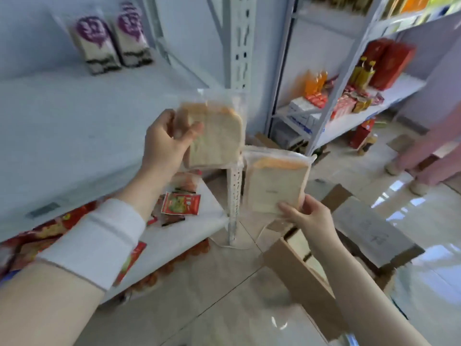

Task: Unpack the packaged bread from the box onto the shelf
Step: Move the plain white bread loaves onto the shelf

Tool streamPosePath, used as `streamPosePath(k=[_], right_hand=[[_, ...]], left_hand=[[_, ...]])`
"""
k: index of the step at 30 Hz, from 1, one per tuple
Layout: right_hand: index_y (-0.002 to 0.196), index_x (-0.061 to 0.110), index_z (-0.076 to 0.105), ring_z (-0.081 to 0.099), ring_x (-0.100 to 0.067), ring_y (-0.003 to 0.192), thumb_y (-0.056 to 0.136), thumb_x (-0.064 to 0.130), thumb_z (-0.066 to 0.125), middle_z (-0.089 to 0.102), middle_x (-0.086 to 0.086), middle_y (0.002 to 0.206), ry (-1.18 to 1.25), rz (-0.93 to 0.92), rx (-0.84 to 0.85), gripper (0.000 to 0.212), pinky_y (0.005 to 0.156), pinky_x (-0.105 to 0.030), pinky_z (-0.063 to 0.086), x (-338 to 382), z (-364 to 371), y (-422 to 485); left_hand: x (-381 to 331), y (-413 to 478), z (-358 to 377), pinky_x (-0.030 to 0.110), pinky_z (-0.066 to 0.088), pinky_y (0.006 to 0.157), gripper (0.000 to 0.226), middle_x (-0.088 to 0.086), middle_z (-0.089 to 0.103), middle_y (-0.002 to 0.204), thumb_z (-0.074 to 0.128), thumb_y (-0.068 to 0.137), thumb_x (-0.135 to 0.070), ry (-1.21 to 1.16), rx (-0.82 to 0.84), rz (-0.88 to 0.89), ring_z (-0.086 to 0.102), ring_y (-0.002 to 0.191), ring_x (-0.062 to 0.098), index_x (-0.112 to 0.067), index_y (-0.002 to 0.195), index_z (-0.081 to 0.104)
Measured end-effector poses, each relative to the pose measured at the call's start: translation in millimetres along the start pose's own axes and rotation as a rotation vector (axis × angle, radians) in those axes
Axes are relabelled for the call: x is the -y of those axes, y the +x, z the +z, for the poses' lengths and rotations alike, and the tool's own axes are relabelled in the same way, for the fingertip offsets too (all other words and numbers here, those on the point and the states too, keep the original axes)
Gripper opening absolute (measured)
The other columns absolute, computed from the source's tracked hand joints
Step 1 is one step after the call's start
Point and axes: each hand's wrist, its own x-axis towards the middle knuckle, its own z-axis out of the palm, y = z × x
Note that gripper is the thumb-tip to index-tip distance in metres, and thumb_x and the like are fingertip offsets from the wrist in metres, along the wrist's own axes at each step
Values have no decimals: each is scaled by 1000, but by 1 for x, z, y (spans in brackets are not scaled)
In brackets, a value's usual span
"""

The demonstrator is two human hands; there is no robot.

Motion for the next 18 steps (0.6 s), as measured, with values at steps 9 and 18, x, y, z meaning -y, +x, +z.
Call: streamPosePath(k=[9,18], right_hand=[[85,24,66,69,-22,88,66,29,80,73,-4,91,-27,-217,299,24,83,-43,57,128,272,1],[95,13,51,57,-22,83,72,19,78,61,-10,94,-56,-263,301,36,87,-44,53,195,484,125]], left_hand=[[56,66,-275,13,41,63,18,-13,58,78,69,80,-31,130,-315,-49,53,71,2,-22,86,55],[166,193,-381,28,43,75,36,15,66,108,68,81,-26,237,-462,-153,61,98,26,-2,106,59]])
